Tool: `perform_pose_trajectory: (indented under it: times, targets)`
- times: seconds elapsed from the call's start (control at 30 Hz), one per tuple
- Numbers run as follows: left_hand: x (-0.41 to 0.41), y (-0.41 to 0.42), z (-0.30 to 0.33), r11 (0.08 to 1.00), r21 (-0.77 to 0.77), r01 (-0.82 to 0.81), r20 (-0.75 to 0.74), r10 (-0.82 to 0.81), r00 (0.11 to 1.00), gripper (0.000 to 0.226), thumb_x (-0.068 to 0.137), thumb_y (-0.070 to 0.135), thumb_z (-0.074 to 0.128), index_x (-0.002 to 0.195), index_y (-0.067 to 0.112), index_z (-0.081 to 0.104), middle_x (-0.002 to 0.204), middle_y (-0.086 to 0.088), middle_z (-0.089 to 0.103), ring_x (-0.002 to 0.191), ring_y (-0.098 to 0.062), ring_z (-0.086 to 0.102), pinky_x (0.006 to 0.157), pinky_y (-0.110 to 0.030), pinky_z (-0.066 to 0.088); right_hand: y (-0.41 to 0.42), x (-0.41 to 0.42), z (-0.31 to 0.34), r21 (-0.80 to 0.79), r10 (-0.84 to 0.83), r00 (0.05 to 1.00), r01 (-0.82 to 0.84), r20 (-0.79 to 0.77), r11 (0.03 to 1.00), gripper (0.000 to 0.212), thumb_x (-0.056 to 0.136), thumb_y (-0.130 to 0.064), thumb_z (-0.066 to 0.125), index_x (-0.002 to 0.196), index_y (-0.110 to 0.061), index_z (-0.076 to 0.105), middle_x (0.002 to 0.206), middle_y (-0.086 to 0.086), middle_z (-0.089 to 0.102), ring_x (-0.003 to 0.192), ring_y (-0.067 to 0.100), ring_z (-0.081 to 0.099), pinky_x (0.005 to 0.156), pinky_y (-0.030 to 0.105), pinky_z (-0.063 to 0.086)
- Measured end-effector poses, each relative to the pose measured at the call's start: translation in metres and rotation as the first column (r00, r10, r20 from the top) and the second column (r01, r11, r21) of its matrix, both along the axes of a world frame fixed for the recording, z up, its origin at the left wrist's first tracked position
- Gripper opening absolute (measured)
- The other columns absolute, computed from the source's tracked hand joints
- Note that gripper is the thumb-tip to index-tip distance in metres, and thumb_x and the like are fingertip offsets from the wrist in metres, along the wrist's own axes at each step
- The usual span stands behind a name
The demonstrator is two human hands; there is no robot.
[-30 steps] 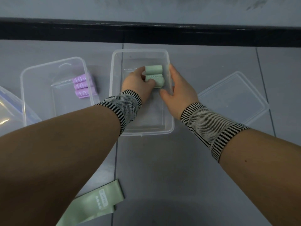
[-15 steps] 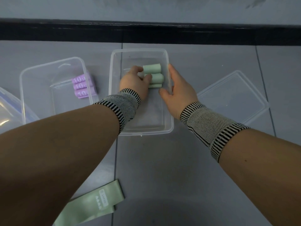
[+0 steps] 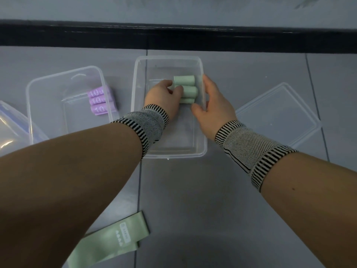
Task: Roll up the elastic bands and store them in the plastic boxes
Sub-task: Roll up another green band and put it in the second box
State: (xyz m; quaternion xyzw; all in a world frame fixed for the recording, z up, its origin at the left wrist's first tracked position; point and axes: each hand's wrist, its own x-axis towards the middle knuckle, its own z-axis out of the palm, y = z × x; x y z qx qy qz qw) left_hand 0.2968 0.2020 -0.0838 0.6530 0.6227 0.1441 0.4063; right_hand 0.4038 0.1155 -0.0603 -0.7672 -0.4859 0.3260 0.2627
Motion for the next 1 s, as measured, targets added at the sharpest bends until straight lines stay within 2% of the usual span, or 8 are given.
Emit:
perform_pose_trajectory:
  times: [0.23, 0.43, 0.57, 0.63, 0.8, 0.9, 1.0]
  targets:
    - [-0.001, 0.0, 0.0, 1.0, 0.018, 0.011, -0.062, -0.01, 0.998, 0.04, 0.093, 0.033, 0.053, 0.129, 0.018, 0.05, 0.091, 0.009, 0.052, 0.083, -0.009, 0.05, 0.073, -0.021, 0.039, 0.001, 0.002, 0.001, 0.002, 0.0, 1.0, 0.0, 0.014, 1.0, 0.072, 0.091, -0.024, 0.056, 0.151, -0.027, 0.015, 0.15, -0.004, 0.037, 0.129, 0.015, 0.045, 0.107, 0.029, 0.036]
    - [-0.003, -0.003, 0.001, 1.0, 0.005, 0.028, -0.061, -0.027, 0.998, 0.037, 0.089, 0.028, 0.057, 0.123, 0.018, 0.051, 0.095, 0.007, 0.054, 0.084, -0.011, 0.052, 0.073, -0.02, 0.038, 0.0, 0.0, 0.002, 0.017, -0.005, 1.0, 0.005, -0.004, 1.0, 0.072, 0.089, -0.024, 0.058, 0.15, -0.027, 0.018, 0.147, -0.005, 0.04, 0.124, 0.014, 0.05, 0.105, 0.03, 0.04]
    - [-0.008, -0.005, 0.0, 0.999, -0.017, 0.037, -0.03, -0.037, 0.999, 0.043, 0.085, 0.025, 0.061, 0.125, 0.018, 0.05, 0.101, 0.005, 0.055, 0.09, -0.012, 0.054, 0.076, -0.022, 0.042, -0.002, 0.0, 0.003, 0.028, -0.017, 0.999, 0.018, -0.037, 0.999, 0.074, 0.086, -0.025, 0.061, 0.149, -0.028, 0.021, 0.143, -0.007, 0.044, 0.117, 0.015, 0.055, 0.102, 0.037, 0.045]
    - [-0.009, -0.005, 0.0, 0.999, -0.009, 0.049, -0.031, -0.049, 0.998, 0.046, 0.083, 0.025, 0.063, 0.127, 0.018, 0.049, 0.103, 0.005, 0.054, 0.094, -0.013, 0.056, 0.08, -0.023, 0.044, -0.002, -0.001, 0.004, 0.034, -0.018, 0.999, 0.019, -0.041, 0.999, 0.074, 0.085, -0.025, 0.062, 0.148, -0.028, 0.023, 0.142, -0.007, 0.045, 0.115, 0.014, 0.056, 0.101, 0.036, 0.046]
    - [-0.011, -0.005, -0.003, 0.994, 0.018, 0.11, -0.077, -0.109, 0.991, 0.04, 0.08, 0.023, 0.065, 0.119, 0.018, 0.057, 0.101, 0.004, 0.06, 0.091, -0.013, 0.059, 0.082, -0.023, 0.047, -0.003, 0.0, 0.007, 0.04, -0.008, 0.999, 0.01, -0.031, 0.999, 0.073, 0.086, -0.023, 0.064, 0.147, -0.025, 0.024, 0.14, -0.007, 0.046, 0.117, 0.011, 0.053, 0.095, 0.021, 0.039]
    - [-0.013, -0.005, -0.007, 0.989, 0.034, 0.142, -0.117, -0.137, 0.984, 0.03, 0.078, 0.021, 0.066, 0.108, 0.02, 0.06, 0.099, 0.003, 0.065, 0.088, -0.013, 0.062, 0.081, -0.024, 0.05, -0.003, 0.0, 0.007, 0.025, -0.006, 1.0, 0.007, -0.023, 1.0, 0.076, 0.085, -0.023, 0.063, 0.148, -0.026, 0.022, 0.143, -0.006, 0.043, 0.121, 0.013, 0.051, 0.102, 0.028, 0.041]
    - [-0.013, -0.006, -0.01, 0.98, 0.046, 0.191, -0.202, -0.179, 0.963, 0.031, 0.078, 0.024, 0.067, 0.107, 0.023, 0.057, 0.104, 0.001, 0.062, 0.089, -0.015, 0.061, 0.08, -0.026, 0.05, -0.002, 0.0, 0.004, 0.017, -0.012, 1.0, 0.012, -0.015, 1.0, 0.077, 0.085, -0.023, 0.063, 0.149, -0.027, 0.021, 0.145, -0.006, 0.042, 0.122, 0.014, 0.051, 0.105, 0.034, 0.042]
